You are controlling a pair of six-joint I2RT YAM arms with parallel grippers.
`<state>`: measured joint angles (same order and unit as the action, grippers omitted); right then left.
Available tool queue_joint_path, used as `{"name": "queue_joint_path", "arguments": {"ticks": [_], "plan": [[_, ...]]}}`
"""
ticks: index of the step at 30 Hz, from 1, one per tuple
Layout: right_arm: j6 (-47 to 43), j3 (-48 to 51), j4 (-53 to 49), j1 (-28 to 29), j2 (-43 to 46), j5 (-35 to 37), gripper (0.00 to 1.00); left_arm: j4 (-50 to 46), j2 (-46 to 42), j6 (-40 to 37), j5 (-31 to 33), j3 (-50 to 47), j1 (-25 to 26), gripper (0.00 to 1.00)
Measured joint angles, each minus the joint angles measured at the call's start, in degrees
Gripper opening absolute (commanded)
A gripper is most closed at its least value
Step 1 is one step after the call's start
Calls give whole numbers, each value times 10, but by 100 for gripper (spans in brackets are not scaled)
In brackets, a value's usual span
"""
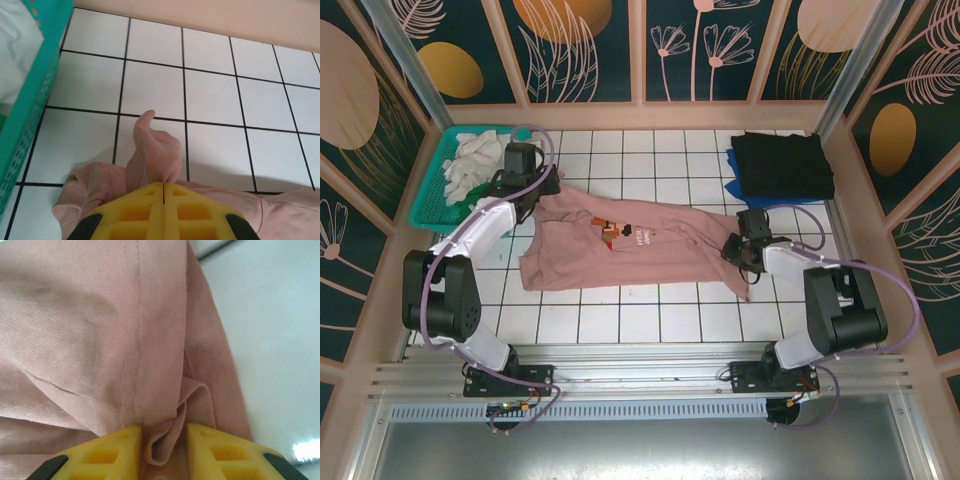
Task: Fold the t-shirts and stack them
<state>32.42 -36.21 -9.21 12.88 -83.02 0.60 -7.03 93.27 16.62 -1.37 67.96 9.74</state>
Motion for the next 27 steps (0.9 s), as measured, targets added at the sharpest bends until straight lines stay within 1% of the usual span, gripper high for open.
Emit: {"name": "queue_joint_path", "arguments": {"ticks": [6, 9, 12, 16, 18, 21, 23, 27], "plan": [[16, 17, -57, 15, 90, 22, 30, 11, 48, -14, -72, 27, 0, 0], [14, 2, -76, 10, 109, 40, 30, 18, 66, -11, -97, 25, 0, 0], [11, -15, -78, 20, 107, 45, 30, 26, 65, -3, -104, 9, 0, 0], [12, -19, -71, 58, 80, 48, 31, 34, 49, 11, -104, -25, 0, 0], [11, -19, -66, 63, 56, 47, 31, 34, 37, 17, -104, -37, 0, 0], [6, -20, -56, 39, 16, 50, 31, 34, 27, 17, -102, -42, 0, 0], [-4, -28, -56, 12, -14, 52, 31, 34, 23, 17, -100, -42, 0, 0], [-24, -78, -50, -12, -59, 56, 32, 35, 21, 16, -99, -43, 0, 0]]}}
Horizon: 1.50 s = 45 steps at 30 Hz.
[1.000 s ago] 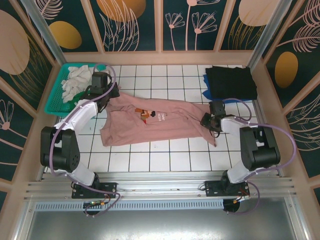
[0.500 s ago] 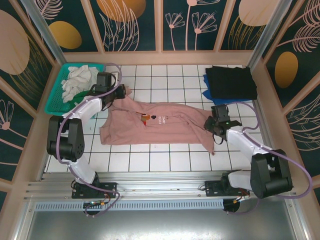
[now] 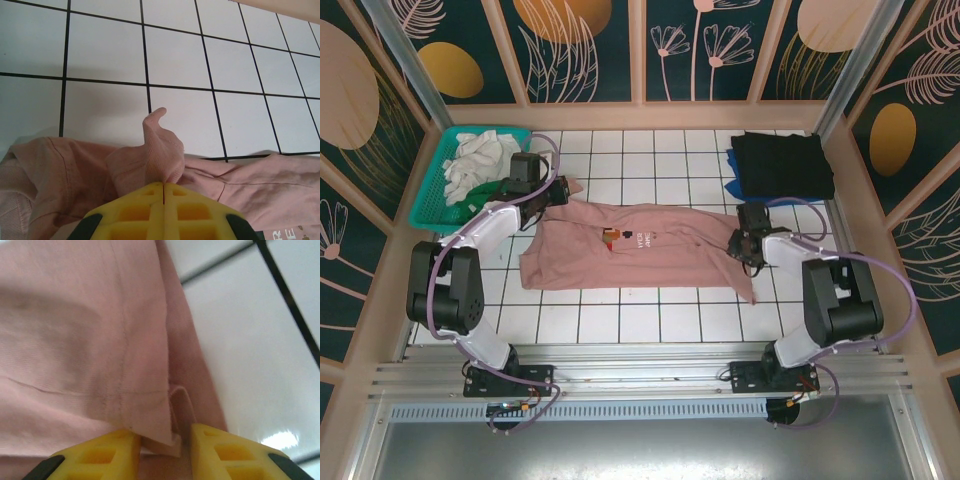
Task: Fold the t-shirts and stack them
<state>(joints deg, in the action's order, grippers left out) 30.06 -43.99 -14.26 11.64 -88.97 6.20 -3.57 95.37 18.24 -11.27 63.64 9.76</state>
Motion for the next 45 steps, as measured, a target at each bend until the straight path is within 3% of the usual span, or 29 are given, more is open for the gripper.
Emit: {"name": "queue_joint_path", "arguments": {"ticks": [4, 22, 32, 38, 45], "plan": [[-20, -49, 14, -8, -43, 5, 27, 0, 0, -2, 2, -3, 0, 0], [-98, -267, 33, -62, -225, 0, 23, 1, 0, -14, 13, -3, 0, 0], [-98, -233, 20, -62, -171, -15, 30, -10, 0, -8, 14, 9, 0, 0], [-98, -222, 25, -62, -171, -34, 36, -11, 0, -3, 14, 15, 0, 0], [-101, -222, 40, -64, -188, -63, 36, -12, 1, 0, 15, 16, 0, 0]]}}
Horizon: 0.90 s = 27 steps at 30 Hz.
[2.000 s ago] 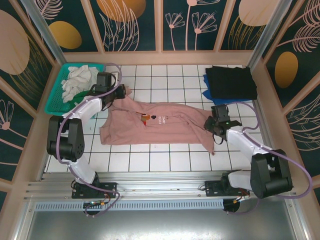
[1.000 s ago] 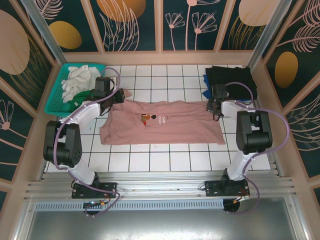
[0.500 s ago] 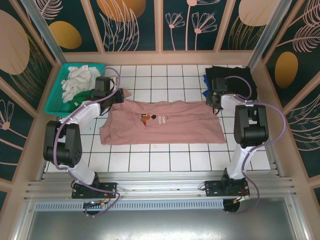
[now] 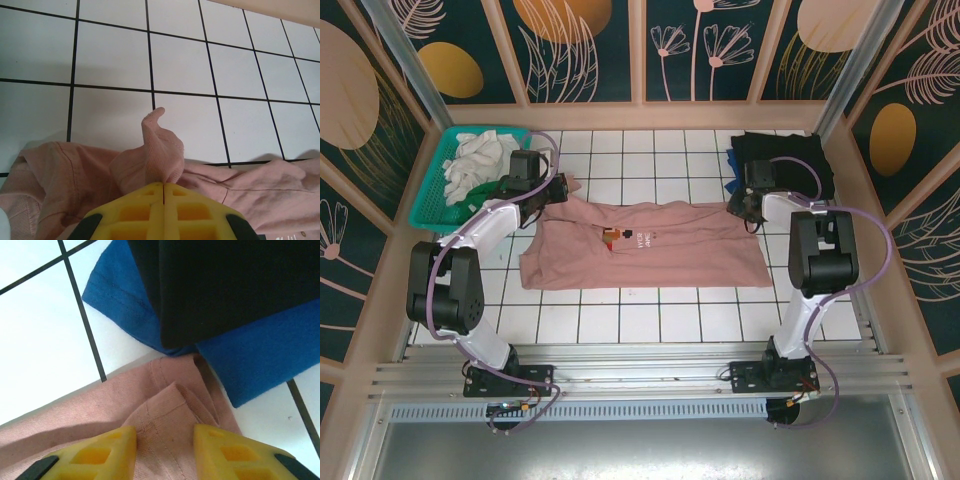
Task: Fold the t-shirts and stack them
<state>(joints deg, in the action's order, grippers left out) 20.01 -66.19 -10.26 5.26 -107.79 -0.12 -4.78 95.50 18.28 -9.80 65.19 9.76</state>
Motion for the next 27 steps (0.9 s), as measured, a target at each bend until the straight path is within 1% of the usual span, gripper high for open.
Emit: {"name": "queue_joint_path", "arguments": {"ticks": [3, 6, 10, 16, 18, 22, 27], "plan": [[1, 0, 0, 0, -1, -2, 42, -3, 2, 0, 0, 3, 0, 0], [-2, -2, -2, 0, -1, 10, 45, -6, 8, 0, 2, 10, 0, 0], [-3, -16, -7, -2, -9, 36, 46, -7, 12, 0, 3, 12, 0, 0], [-7, -26, -4, -5, -31, 27, 44, -11, 17, 0, 2, 12, 0, 0], [-7, -28, -4, -5, -38, 21, 41, -14, 18, 0, 2, 14, 0, 0], [-8, -30, -2, -5, -40, 2, 26, -15, 19, 0, 4, 22, 0, 0], [-7, -35, -3, -5, -40, -5, 24, -24, 19, 0, 4, 40, 0, 0]]}}
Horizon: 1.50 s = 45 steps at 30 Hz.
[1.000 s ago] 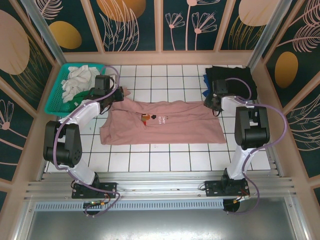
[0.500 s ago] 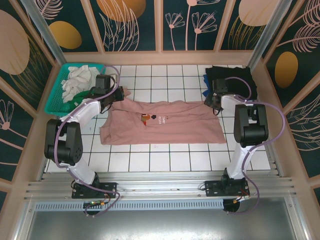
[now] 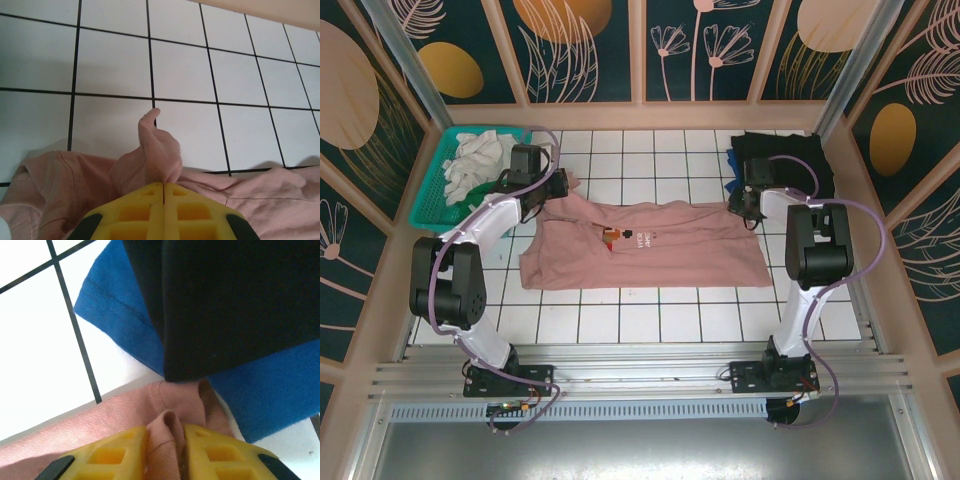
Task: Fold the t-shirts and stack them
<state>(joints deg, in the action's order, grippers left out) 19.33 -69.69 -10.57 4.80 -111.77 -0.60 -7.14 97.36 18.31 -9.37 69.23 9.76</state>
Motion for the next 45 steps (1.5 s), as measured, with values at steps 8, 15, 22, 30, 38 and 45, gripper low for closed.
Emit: {"name": "queue_joint_path", "arguments": {"ticks": [8, 15, 22, 30, 38, 45], "plan": [[-13, -27, -17, 0, 9, 5, 33, -3, 8, 4, -6, 26, 0, 0], [-15, -32, -21, 0, 9, 1, 33, -5, 25, 8, -7, 26, 0, 0], [-16, -32, -26, 0, 9, -6, 41, -4, 26, 8, -7, 26, 0, 0], [-14, -32, -43, 0, 9, 5, 39, -4, 28, 8, -7, 26, 0, 0], [-12, -30, -43, 0, 9, -10, 11, -5, 29, 8, -7, 26, 0, 0], [-13, -30, -48, -3, 30, -20, 0, -61, 56, 15, 26, 100, 0, 0]]}}
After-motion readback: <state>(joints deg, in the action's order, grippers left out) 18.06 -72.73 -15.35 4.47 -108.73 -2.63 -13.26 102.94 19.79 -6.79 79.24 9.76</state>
